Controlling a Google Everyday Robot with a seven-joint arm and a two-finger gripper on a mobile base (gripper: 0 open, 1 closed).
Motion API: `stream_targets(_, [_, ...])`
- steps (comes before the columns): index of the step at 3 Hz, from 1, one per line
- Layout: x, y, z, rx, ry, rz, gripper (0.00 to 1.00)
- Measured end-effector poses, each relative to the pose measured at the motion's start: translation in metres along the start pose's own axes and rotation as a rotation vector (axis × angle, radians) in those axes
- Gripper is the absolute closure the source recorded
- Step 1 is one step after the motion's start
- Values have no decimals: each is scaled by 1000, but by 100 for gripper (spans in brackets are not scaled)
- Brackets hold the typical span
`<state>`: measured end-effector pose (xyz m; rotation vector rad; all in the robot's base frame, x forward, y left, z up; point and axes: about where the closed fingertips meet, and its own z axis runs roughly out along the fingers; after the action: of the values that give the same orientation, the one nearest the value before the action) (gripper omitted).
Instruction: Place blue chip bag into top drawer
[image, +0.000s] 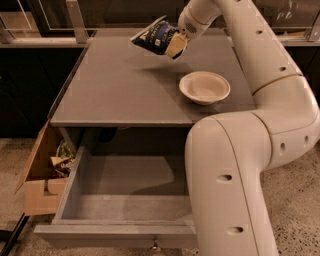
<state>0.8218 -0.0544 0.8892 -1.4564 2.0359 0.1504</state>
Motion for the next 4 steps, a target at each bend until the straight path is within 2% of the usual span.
stream_targets(1, [-18,29,-21,-78,-18,-71,100])
stream_targets(2, [-8,89,-40,-288,18,-133,100])
stream_targets(3, [2,111,-61,-345,20,-146,100])
stream_targets(4, [-3,109,-52,-329,13,-143,100])
